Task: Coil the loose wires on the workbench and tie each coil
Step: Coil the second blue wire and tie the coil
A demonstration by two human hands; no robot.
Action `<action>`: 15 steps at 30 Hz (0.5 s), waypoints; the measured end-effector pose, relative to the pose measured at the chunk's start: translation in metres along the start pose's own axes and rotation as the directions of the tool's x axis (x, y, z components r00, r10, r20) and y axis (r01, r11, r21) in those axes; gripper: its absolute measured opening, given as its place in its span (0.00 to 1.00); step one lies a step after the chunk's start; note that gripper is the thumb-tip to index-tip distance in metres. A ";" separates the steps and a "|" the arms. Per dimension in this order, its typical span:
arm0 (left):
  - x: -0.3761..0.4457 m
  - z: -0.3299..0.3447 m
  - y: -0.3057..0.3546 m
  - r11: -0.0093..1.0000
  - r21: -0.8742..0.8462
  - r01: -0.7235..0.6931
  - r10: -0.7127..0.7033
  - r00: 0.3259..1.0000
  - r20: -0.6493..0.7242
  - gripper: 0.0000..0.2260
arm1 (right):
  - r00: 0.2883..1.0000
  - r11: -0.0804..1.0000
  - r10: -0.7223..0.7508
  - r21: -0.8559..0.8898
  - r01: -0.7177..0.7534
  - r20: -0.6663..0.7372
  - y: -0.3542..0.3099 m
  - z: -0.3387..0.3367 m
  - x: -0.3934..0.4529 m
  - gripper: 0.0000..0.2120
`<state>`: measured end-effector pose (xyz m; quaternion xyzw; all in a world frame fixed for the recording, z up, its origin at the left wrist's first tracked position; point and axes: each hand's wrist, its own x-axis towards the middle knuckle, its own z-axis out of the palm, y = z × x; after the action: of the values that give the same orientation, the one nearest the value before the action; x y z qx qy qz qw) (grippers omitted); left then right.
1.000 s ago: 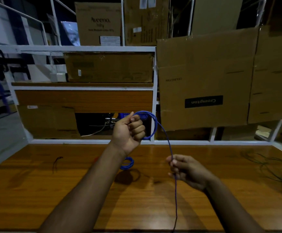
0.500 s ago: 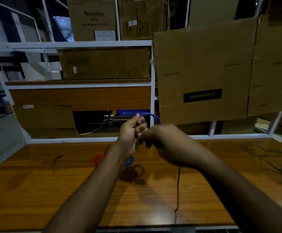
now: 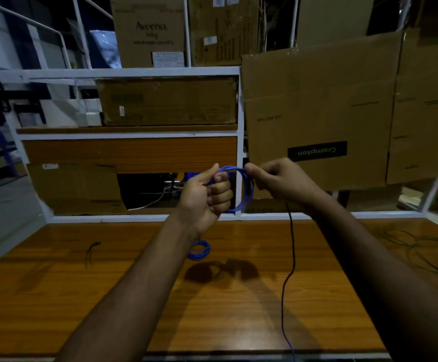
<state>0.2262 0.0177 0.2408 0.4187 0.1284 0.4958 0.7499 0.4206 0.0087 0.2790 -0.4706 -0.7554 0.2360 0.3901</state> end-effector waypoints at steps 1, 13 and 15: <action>0.000 -0.002 0.002 1.000 -0.022 -0.020 0.020 1.000 -0.018 0.15 | 0.992 0.986 0.042 0.154 -0.060 0.120 0.012 -0.001 -0.004 0.23; 0.007 -0.016 0.007 0.989 -0.107 -0.107 0.098 0.991 -0.090 0.17 | 0.871 0.670 0.490 0.651 -0.358 -0.026 0.118 0.064 -0.071 0.09; 0.012 -0.015 -0.002 0.991 -0.091 -0.099 0.089 0.990 -0.108 0.18 | 0.856 0.809 0.489 0.454 -0.373 -0.168 0.100 0.080 -0.072 0.04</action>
<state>0.2237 0.0352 0.2328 0.3614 0.1232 0.5572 0.7373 0.4265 -0.0103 0.1339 -0.5677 -0.4995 0.4024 0.5160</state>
